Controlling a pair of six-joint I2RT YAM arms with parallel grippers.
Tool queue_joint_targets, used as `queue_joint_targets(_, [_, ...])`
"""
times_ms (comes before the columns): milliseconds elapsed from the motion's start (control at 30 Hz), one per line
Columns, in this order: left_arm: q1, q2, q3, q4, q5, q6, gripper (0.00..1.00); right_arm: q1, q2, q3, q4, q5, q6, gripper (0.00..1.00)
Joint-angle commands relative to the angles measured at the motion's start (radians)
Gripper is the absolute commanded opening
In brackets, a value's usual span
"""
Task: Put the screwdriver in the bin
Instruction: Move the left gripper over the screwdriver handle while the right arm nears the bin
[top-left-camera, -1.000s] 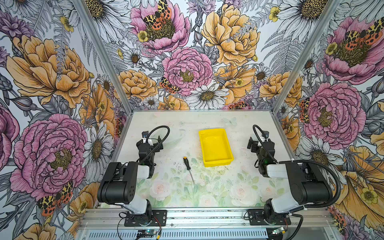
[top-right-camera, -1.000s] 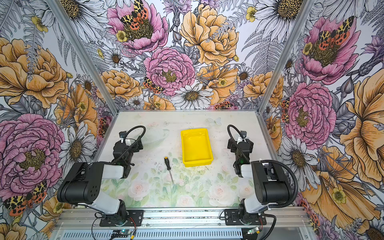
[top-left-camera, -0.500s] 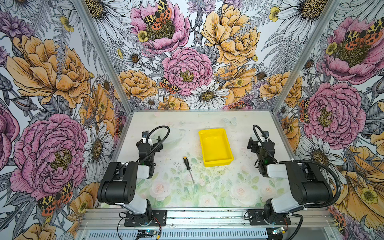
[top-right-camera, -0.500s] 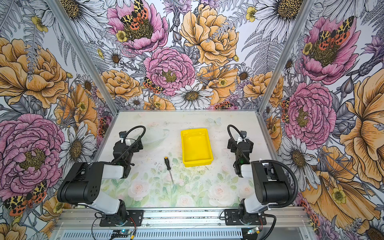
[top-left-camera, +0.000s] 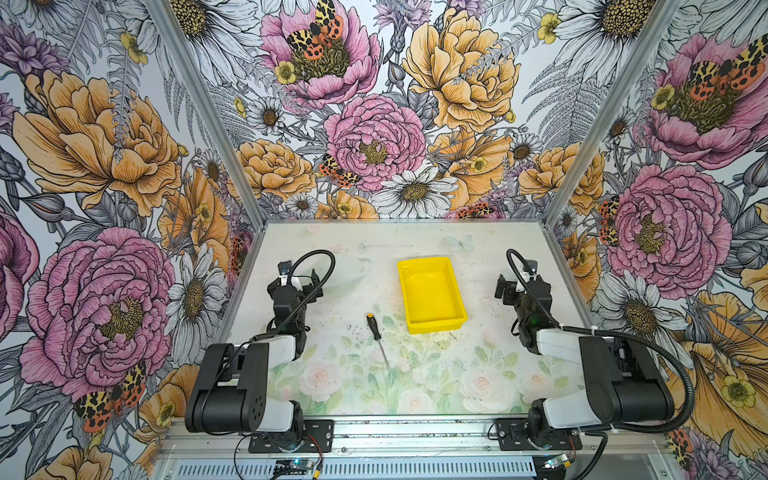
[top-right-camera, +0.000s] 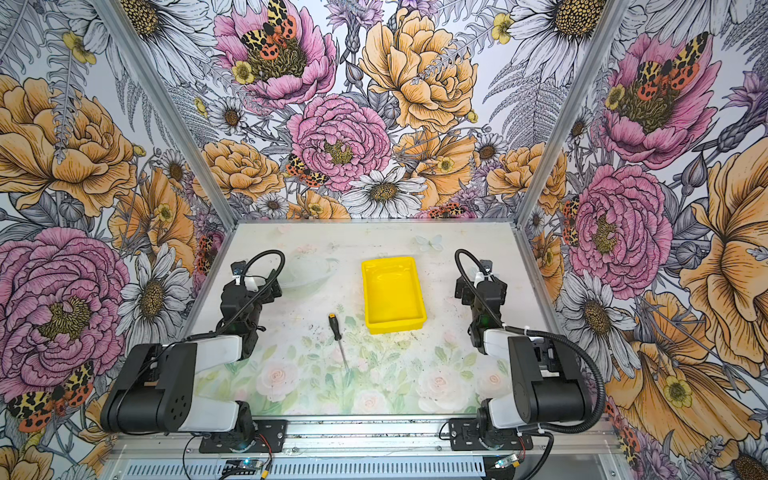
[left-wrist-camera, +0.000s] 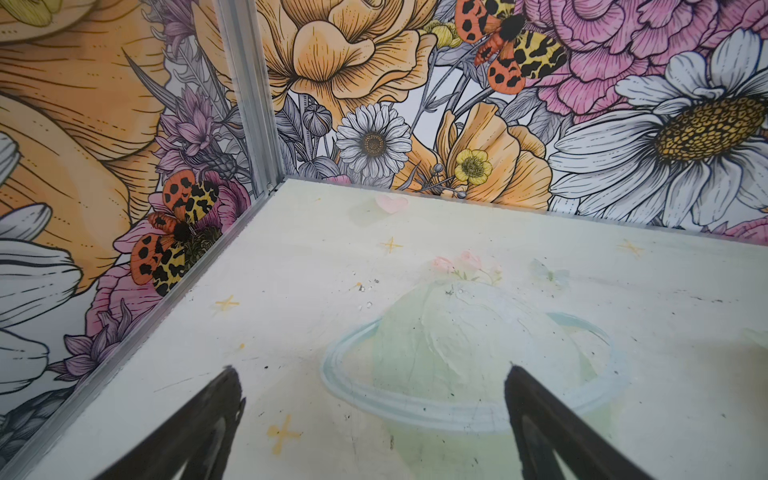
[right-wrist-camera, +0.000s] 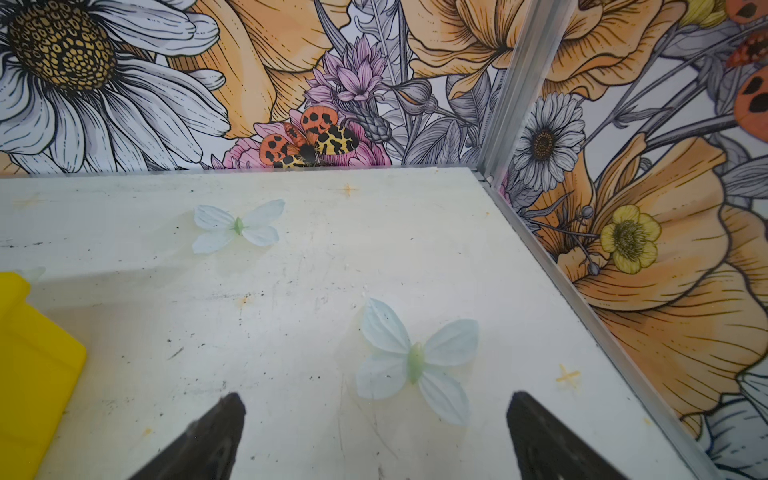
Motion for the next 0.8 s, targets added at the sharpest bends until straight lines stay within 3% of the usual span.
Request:
queue_joint_targets(0, [0.000, -0.057, 0.039, -0.160, -0.028, 0.001, 0.99, 0.026, -0.094, 0.041, -0.114, -0.018, -0.022, 0.99])
queue_joint_targets(233, [-0.063, -0.197, 0.099, -0.399, -0.080, -0.058, 0.99, 0.135, -0.282, 0.139, -0.450, 0.117, 0.134, 1.00])
queue_joint_targets(400, [-0.089, -0.281, 0.220, -0.754, -0.143, -0.183, 0.99, 0.214, -0.356, 0.241, -0.701, 0.174, 0.246, 0.99])
queue_joint_targets(567, [-0.114, -0.385, 0.295, -0.985, -0.071, -0.238, 0.99, 0.337, -0.428, 0.286, -0.794, 0.239, 0.243, 0.99])
queue_joint_targets(767, [-0.113, -0.541, 0.282, -1.093, 0.031, -0.316, 0.99, 0.497, -0.451, 0.301, -0.798, 0.257, 0.173, 0.99])
